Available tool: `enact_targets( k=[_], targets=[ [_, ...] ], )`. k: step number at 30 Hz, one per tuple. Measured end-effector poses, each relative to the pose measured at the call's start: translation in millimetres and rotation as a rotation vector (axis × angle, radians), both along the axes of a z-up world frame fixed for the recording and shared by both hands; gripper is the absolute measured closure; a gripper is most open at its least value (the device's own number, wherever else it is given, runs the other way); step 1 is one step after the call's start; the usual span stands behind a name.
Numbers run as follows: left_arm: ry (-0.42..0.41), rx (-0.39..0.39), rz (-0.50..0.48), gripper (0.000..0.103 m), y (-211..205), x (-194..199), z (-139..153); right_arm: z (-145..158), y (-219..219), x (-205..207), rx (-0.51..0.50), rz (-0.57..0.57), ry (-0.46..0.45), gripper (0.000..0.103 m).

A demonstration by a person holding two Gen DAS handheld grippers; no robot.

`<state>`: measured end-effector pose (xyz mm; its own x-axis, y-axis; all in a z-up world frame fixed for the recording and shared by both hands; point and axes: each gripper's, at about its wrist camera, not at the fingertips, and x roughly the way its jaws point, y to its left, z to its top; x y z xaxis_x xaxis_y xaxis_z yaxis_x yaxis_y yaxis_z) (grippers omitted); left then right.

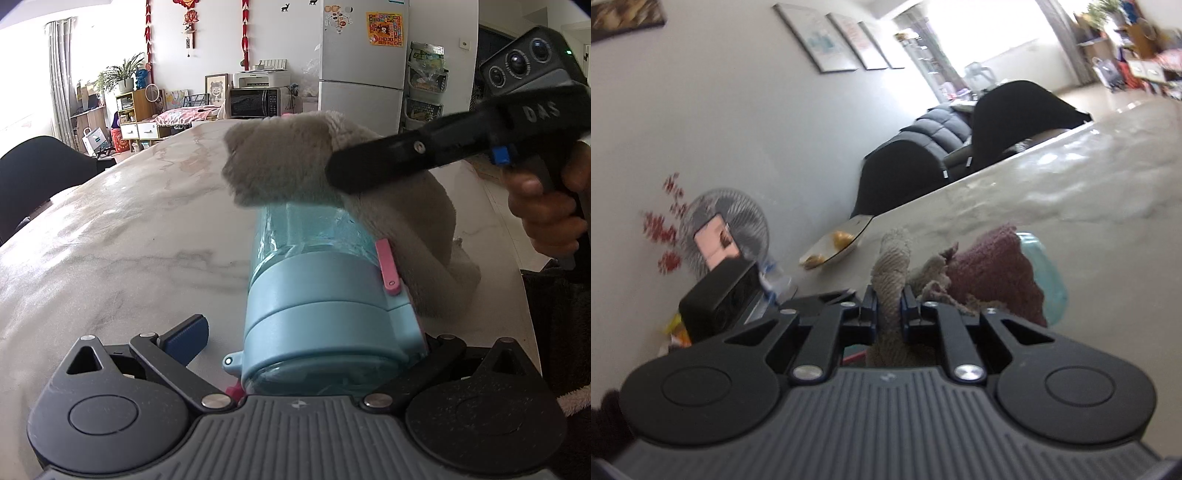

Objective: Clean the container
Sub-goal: 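Rub the towel over the bottle's open end with the right gripper while the left gripper holds it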

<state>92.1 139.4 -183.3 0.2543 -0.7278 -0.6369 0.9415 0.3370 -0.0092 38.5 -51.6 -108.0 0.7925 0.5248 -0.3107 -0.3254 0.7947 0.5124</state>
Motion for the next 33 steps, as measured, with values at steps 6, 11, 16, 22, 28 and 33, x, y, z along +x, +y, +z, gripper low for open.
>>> enact_targets(
  k=[6, 11, 16, 22, 28, 33],
  targets=[
    [0.000, 0.000, 0.000, 0.000, 0.0, 0.1, 0.0, 0.8, 4.3, -2.6, -0.025, 0.036, -0.012, 0.091],
    [0.000, 0.000, 0.000, 0.000, 0.1, 0.1, 0.0, 2.6, 9.1, -2.5, -0.074, 0.041, -0.033, 0.092],
    [0.000, 0.000, 0.000, 0.000, -0.1, 0.8, 0.2, 6.1, 12.7, -4.5, -0.178, 0.000, -0.081, 0.092],
    [0.000, 0.000, 0.000, 0.000, -0.7, 2.1, 0.4, 6.0, -3.7, -0.6, -0.176, -0.060, -0.079, 0.092],
    [0.000, 0.000, 0.000, 0.000, -0.7, 1.9, 0.6, 4.7, -18.9, 3.0, -0.172, -0.120, -0.077, 0.092],
    [0.000, 0.000, 0.000, 0.000, -0.6, 2.0, 0.6, 3.6, -25.5, 5.0, -0.167, -0.150, -0.075, 0.092]
  ],
)
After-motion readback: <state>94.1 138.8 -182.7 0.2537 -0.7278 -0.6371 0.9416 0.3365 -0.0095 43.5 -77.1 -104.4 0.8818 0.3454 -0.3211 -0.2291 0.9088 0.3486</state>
